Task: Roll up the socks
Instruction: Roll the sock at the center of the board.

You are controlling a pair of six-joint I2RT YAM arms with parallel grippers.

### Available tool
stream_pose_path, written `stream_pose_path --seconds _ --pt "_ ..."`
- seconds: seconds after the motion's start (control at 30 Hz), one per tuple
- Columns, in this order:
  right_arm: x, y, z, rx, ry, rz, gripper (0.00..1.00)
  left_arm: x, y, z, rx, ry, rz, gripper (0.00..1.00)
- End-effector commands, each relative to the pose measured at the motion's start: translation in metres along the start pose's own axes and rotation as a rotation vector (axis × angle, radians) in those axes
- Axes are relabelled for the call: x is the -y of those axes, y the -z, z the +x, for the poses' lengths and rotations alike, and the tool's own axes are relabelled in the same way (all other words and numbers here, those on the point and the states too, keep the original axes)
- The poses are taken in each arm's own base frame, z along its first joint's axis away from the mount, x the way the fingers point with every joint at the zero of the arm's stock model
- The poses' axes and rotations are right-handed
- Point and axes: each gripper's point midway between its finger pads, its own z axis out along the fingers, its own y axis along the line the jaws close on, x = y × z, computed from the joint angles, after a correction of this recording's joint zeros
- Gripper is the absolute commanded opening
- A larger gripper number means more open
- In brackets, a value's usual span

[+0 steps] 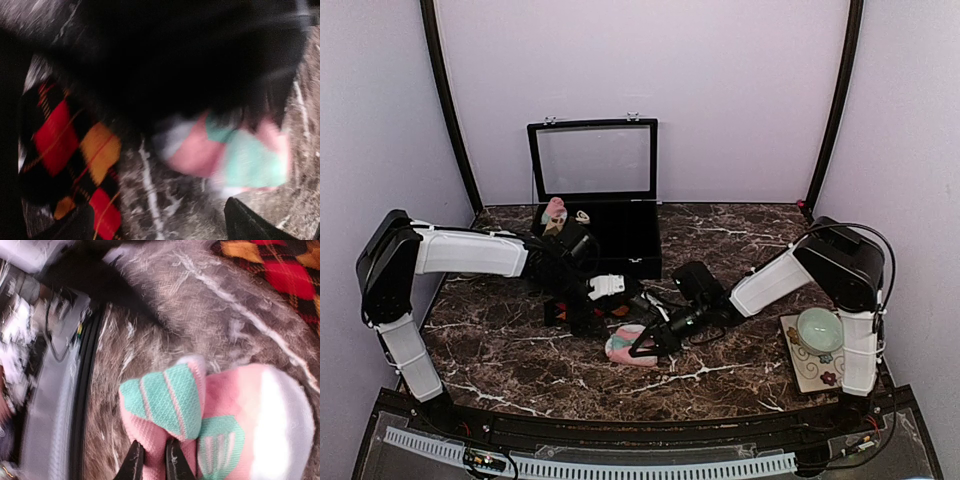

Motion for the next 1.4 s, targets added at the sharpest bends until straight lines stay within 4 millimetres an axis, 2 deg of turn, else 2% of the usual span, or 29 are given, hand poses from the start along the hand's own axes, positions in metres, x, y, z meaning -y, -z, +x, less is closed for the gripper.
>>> stream_pose_path --seconds 0.0,0.1,0.2,0.27,0.37,0.47,0.6,0.77,0.9,1.0,1.1,1.37 --pt "0.088 0.013 0.140 -0.294 -0.638 0.467 0.00 0.130 0.019 -0.072 0.261 -0.358 0.349 0.93" --pt "0.090 0.014 0.138 -0.273 -0.674 0.490 0.00 0.141 0.030 -0.078 0.294 -0.348 0.393 0.93" --pt "0.087 0.013 0.129 -0.223 -0.667 0.470 0.00 0.141 0.033 -0.079 0.293 -0.325 0.395 0.93" --pt "0.086 0.015 0.127 -0.202 -0.658 0.475 0.00 0.132 0.024 -0.073 0.269 -0.298 0.340 0.93" --pt "0.085 0.018 0.130 -0.194 -0.660 0.480 0.00 0.106 0.011 -0.060 0.245 -0.221 0.247 0.93" --pt "0.082 0.018 0.136 -0.194 -0.678 0.469 0.00 0.086 0.013 -0.052 0.269 -0.143 0.215 0.93" --pt "0.082 0.019 0.145 -0.206 -0.701 0.477 0.00 0.074 0.024 -0.049 0.323 -0.146 0.177 0.93" --pt "0.084 0.021 0.154 -0.216 -0.726 0.483 0.00 0.064 0.050 -0.057 0.384 -0.086 0.214 0.93" --pt "0.086 0.026 0.155 -0.214 -0.741 0.485 0.00 0.080 0.062 -0.057 0.406 -0.125 0.293 0.93" --pt "0.086 0.027 0.153 -0.220 -0.745 0.486 0.00 0.098 0.053 -0.055 0.375 -0.197 0.324 0.91" --pt "0.086 0.028 0.150 -0.226 -0.752 0.486 0.00 0.105 0.035 -0.051 0.325 -0.271 0.296 0.88" --pt "0.085 0.030 0.161 -0.250 -0.783 0.497 0.00 0.088 0.003 -0.048 0.273 -0.375 0.184 0.79"
